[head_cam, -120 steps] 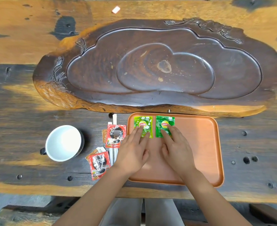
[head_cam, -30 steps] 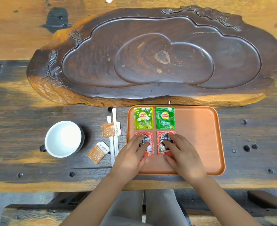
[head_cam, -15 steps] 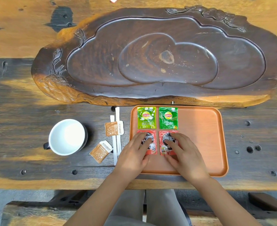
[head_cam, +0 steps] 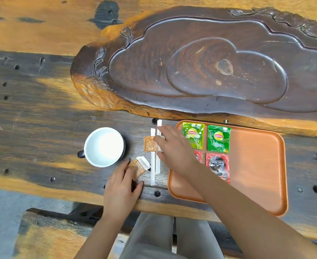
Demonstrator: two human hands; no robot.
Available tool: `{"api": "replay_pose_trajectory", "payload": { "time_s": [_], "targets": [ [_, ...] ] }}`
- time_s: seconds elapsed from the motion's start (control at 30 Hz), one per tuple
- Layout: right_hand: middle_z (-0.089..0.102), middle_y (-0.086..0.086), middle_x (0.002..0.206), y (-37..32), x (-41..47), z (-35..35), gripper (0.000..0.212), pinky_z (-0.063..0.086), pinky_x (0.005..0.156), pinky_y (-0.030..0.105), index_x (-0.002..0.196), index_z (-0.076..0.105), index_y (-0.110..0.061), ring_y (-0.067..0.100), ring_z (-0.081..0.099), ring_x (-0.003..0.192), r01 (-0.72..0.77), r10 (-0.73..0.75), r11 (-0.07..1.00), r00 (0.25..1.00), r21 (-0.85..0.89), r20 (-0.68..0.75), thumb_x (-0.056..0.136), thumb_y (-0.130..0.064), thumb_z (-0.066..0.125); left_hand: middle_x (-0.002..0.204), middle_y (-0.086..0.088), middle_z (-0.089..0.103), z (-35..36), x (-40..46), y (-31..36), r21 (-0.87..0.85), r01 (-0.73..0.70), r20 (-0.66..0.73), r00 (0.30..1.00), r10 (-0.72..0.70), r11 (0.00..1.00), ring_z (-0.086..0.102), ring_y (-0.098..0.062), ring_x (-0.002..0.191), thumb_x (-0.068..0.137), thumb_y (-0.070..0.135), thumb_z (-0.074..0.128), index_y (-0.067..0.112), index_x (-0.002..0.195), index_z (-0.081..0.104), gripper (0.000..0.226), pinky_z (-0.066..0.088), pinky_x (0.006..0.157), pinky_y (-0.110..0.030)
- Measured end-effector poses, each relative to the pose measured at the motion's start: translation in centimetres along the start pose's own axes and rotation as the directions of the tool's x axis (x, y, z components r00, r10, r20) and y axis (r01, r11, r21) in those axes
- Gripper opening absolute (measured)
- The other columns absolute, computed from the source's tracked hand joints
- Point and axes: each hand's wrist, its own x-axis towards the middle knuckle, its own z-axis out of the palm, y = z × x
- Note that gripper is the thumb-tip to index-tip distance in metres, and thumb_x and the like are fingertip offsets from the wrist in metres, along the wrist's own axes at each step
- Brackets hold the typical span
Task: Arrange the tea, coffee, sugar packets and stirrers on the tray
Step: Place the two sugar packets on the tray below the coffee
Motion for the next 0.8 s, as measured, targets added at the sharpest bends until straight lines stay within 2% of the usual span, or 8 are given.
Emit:
{"api": "replay_pose_trajectory", "payload": {
  "time_s": [0.1,0.23,0.33,0.43,0.5,0.57,0.67,0.8],
  "targets": [
    [0.07,0.019,0.096,-0.4,0.7,0.6,0.041,0.05,0.087,0.049,0.081,0.069,-0.006,0.038,0.064,0.098,0.017,-0.015,0.999,0.999,-0.052,0.037,0.043,-0.001,0.084,0.116,-0.011,0.063,0.2,0.6,0.0,0.015,-0.027,-0.043,0.999,0.028,1.0,0.06,-0.03,0.102,0.063,0.016,0.081,0.011,0.097,0.064,0.039,0.051,0.081,-0.041],
    [0.067,0.012,0.078,-0.5,1.0,1.2,0.03,0.052,0.075,0.038,0.074,0.066,-0.005,0.033,0.063,0.078,0.009,-0.009,0.997,1.0,-0.071,-0.007,0.047,0.006,0.075,0.104,-0.008,0.067,0.1,1.1,-0.1,0.006,-0.038,-0.089,0.995,0.039,0.999,0.061,-0.028,0.093,0.064,0.01,0.079,0.009,0.095,0.067,0.033,0.051,0.075,-0.038],
    [0.064,0.011,0.073,-0.6,1.1,1.5,0.031,0.052,0.064,0.036,0.073,0.065,-0.004,0.032,0.061,0.07,0.001,-0.002,0.999,1.0,-0.045,-0.023,0.047,0.009,0.073,0.103,-0.006,0.066,0.2,1.0,-0.4,-0.041,-0.034,-0.107,0.994,0.029,0.999,0.059,-0.024,0.092,0.072,0.01,0.07,0.009,0.097,0.067,0.026,0.051,0.078,-0.037],
    [0.062,0.012,0.071,-0.6,0.9,1.3,0.03,0.052,0.056,0.036,0.071,0.066,-0.002,0.031,0.06,0.068,-0.003,0.003,1.0,1.0,-0.009,-0.026,0.046,0.012,0.074,0.102,-0.005,0.065,0.2,0.8,-0.5,-0.114,-0.02,-0.113,0.994,0.007,0.993,0.053,-0.018,0.094,0.078,0.021,0.053,0.009,0.096,0.066,0.026,0.046,0.082,-0.032],
    [0.061,0.01,0.068,-0.6,0.6,1.1,0.028,0.05,0.054,0.033,0.067,0.065,-0.002,0.029,0.058,0.066,-0.023,0.024,0.999,0.999,0.024,-0.029,0.047,0.014,0.076,0.1,-0.004,0.065,0.0,0.6,-0.4,-0.155,-0.016,-0.132,0.991,-0.005,0.988,0.05,-0.015,0.095,0.078,0.015,0.059,0.008,0.096,0.066,0.02,0.043,0.084,-0.03],
    [0.06,0.008,0.066,-0.5,0.1,0.8,0.027,0.047,0.053,0.03,0.065,0.064,-0.004,0.025,0.056,0.065,-0.034,0.036,0.997,0.999,0.067,-0.037,0.049,0.014,0.077,0.099,-0.004,0.066,-0.3,0.2,0.1,-0.196,-0.012,-0.153,0.988,-0.018,0.981,0.049,-0.013,0.096,0.074,0.005,0.069,0.008,0.095,0.066,0.021,0.041,0.088,-0.022],
    [0.063,0.009,0.073,-0.3,-1.3,-0.9,0.016,0.05,0.057,0.032,0.066,0.064,-0.004,0.027,0.057,0.071,-0.029,0.046,0.984,0.994,0.174,-0.099,0.065,0.009,0.073,0.1,-0.003,0.065,-1.3,-0.3,1.2,-0.256,-0.053,-0.192,0.981,0.003,0.965,0.051,-0.012,0.098,0.078,0.016,0.059,0.007,0.095,0.067,0.021,0.031,0.095,-0.008],
    [0.066,0.01,0.091,1.8,-6.4,-3.8,0.003,0.048,0.072,0.033,0.079,0.066,-0.007,0.027,0.058,0.087,-0.076,0.128,0.969,0.968,0.233,-0.216,0.077,-0.004,0.066,0.102,-0.003,0.066,-1.6,0.0,3.6,-0.281,-0.182,-0.161,0.977,0.141,0.942,0.052,-0.012,0.1,0.079,0.02,0.055,0.007,0.095,0.068,0.025,0.028,0.098,-0.007]
  ]
}}
